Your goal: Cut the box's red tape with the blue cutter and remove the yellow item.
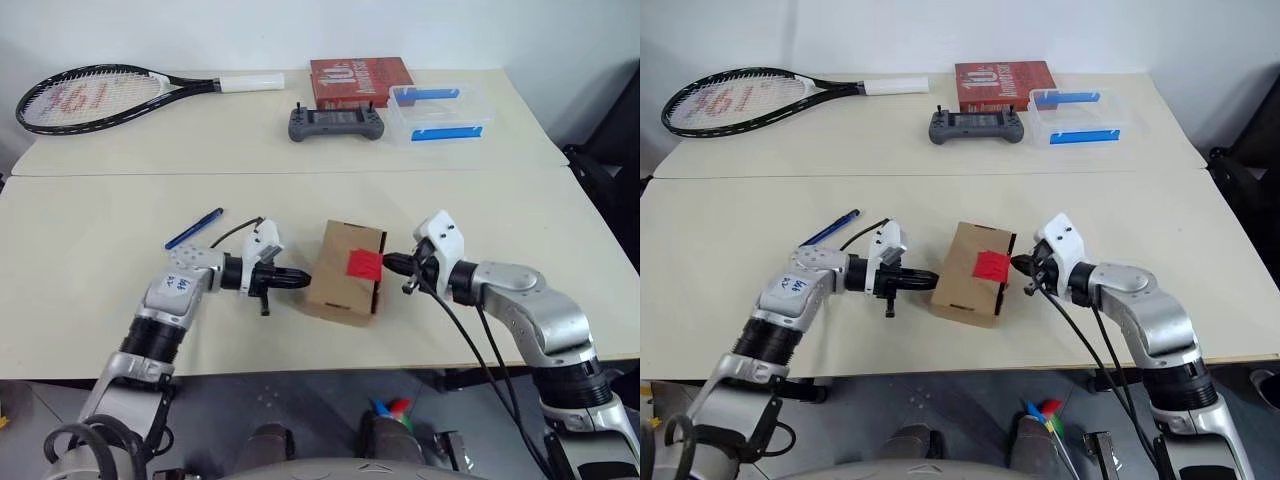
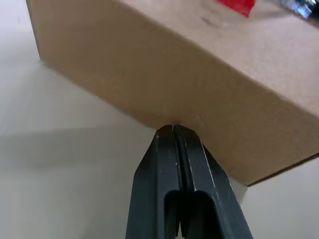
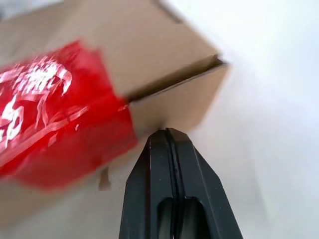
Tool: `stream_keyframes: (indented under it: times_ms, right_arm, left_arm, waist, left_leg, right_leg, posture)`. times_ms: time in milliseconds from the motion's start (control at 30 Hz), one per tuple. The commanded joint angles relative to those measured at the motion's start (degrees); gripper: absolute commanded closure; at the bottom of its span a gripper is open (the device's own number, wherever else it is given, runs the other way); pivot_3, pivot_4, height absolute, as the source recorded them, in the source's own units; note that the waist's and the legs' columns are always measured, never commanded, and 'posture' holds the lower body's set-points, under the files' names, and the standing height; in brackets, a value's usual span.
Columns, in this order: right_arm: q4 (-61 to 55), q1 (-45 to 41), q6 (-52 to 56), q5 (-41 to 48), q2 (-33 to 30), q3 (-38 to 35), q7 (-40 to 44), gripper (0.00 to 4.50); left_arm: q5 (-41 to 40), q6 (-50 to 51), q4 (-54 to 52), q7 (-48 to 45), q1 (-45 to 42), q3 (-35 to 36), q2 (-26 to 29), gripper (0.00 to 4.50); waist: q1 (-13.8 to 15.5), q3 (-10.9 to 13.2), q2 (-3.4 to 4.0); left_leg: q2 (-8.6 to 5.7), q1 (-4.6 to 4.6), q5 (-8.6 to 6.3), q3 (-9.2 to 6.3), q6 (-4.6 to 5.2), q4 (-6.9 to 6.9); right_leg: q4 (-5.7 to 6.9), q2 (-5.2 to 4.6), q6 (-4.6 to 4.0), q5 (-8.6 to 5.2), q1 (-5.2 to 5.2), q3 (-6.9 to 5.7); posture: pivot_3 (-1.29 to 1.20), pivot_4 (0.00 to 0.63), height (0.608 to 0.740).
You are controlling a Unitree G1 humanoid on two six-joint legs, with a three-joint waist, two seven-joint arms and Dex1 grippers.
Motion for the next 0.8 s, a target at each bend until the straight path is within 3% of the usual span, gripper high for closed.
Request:
stream_keyframes:
  times_ms: [33,367,533,633,733,800]
  right_arm:
    - [5.6,-3.4,-4.8,-1.5,-0.6,0.2,3.9,4.5]
    - [22.3,-12.6,-14.7,-6.8,2.1,4.1,11.4,4.5]
    - [23.4,-12.6,-20.3,-7.7,-1.0,1.7,15.2,4.5]
    - [17.4,-8.0,-19.0,-1.6,-5.8,-4.8,20.9,4.33]
    - [14.0,-3.3,-21.2,1.1,-9.3,-9.3,24.0,3.59]
    - [9.7,0.5,-18.4,8.6,-9.4,-16.7,24.5,3.06]
  left_arm:
    - [-2.4,4.9,-9.5,6.3,3.5,0.6,-3.3,4.46]
    - [-1.2,6.1,-11.6,14.1,3.9,-0.3,-6.4,4.46]
    - [-5.7,7.2,-14.1,12.2,4.3,5.2,-2.4,4.46]
    - [-12.1,8.3,-16.9,8.8,6.6,13.6,2.8,3.88]
    - [-14.3,7.0,-18.9,4.2,12.0,18.7,10.4,3.02]
    - [-12.6,1.1,-17.2,2.3,20.6,26.3,15.4,2.51]
  waist:
    - [-0.1,0.0,0.0]
    - [-0.3,0.0,0.01]
    - [-0.3,0.0,0.01]
    - [-0.2,0.0,0.01]
    - [-0.3,0.0,0.02]
    - [-0.6,0.0,0.02]
  left_leg:
    - [0.0,0.01,0.0,0.0,0.0,-0.01]
    - [0.01,0.06,0.01,0.04,-0.01,-0.01]
    - [0.01,0.04,0.01,0.03,-0.01,-0.02]
    - [0.02,0.0,0.01,-0.01,-0.01,-0.04]
    - [0.03,0.03,0.0,0.0,-0.03,-0.14]
    - [0.03,0.07,-0.01,0.07,-0.02,-0.15]
  right_leg:
    - [0.02,0.0,0.0,0.0,0.0,0.0]
    - [0.03,0.0,0.0,0.0,-0.01,0.04]
    - [0.02,0.0,0.0,0.0,-0.01,0.03]
    - [-0.01,0.0,0.0,0.0,-0.03,-0.01]
    - [-0.07,0.0,0.0,0.0,-0.02,-0.04]
    - [-0.08,0.0,0.0,0.0,-0.02,-0.02]
  posture:
    - [0.0,0.15,0.74]
    - [0.0,0.15,0.74]
    - [0.0,0.15,0.74]
    - [0.0,0.15,0.74]
    - [0.0,0.15,0.74]
    - [0.0,0.15,0.74]
